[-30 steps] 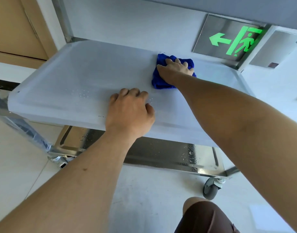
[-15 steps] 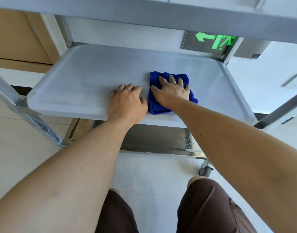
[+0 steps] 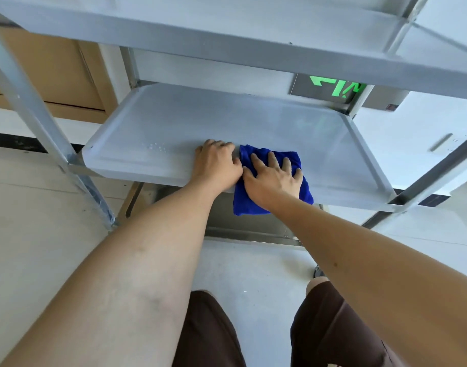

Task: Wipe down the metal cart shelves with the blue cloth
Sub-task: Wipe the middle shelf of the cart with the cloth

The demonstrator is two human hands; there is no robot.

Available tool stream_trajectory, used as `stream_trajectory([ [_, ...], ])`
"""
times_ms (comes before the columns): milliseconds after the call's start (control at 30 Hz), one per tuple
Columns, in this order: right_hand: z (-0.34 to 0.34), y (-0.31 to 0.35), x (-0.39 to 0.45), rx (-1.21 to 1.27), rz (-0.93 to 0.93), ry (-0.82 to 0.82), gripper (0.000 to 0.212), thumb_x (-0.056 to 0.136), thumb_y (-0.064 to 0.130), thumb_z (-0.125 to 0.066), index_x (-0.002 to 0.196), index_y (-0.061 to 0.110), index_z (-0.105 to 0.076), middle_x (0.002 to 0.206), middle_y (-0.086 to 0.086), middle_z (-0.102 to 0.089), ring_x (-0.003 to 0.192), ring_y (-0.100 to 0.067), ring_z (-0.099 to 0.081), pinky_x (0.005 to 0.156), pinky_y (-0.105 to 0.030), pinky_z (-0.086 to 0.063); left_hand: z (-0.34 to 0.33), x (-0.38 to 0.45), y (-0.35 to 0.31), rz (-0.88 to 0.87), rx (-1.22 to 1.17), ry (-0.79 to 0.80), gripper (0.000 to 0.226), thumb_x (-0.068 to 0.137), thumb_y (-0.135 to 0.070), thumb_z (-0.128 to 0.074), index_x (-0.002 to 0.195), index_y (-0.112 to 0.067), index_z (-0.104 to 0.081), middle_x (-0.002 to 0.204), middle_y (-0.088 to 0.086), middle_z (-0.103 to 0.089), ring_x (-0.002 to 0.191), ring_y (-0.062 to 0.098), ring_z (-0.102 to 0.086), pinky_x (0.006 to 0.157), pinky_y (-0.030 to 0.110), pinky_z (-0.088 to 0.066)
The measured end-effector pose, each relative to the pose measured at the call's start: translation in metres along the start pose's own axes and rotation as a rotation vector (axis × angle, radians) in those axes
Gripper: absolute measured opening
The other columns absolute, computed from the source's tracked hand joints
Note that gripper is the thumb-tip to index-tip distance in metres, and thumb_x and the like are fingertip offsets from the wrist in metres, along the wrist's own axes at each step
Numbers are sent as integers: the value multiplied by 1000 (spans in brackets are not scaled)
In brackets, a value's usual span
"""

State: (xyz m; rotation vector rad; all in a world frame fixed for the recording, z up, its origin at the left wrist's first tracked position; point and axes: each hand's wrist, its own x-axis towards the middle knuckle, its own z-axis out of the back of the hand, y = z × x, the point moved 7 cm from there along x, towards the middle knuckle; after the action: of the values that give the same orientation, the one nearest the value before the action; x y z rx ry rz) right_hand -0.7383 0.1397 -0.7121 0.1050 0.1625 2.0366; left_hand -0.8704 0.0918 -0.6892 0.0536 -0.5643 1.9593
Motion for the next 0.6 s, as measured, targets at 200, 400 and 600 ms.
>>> stream_trajectory([
  [200,-13,74,-18,-27,49,9,63,94,61,-17,152,40,-29,164,-9,-22,145,-43,-15,111,-64,-10,37,-20,86,68,173,-31,40,93,-41,-46,117,-13,-64,119,8,-67,115,31,-54,95,43,-44],
  [400,-20,117,-10,-21,59,16,65,92,61,-21,152,36,-30,164,-14,-19,144,-48,-12,110,-68,-5,63,-21,145,134,296,-47,45,94,-45,-41,124,-18,-61,127,8,-62,120,31,-50,99,45,-39],
  [600,-18,124,25,29,63,75,69,91,63,-22,155,38,-25,167,-12,-12,149,-46,-4,112,-68,0,50,-1,118,105,216,18,39,93,-40,-39,115,-22,-64,116,4,-66,110,29,-54,91,44,-43],
])
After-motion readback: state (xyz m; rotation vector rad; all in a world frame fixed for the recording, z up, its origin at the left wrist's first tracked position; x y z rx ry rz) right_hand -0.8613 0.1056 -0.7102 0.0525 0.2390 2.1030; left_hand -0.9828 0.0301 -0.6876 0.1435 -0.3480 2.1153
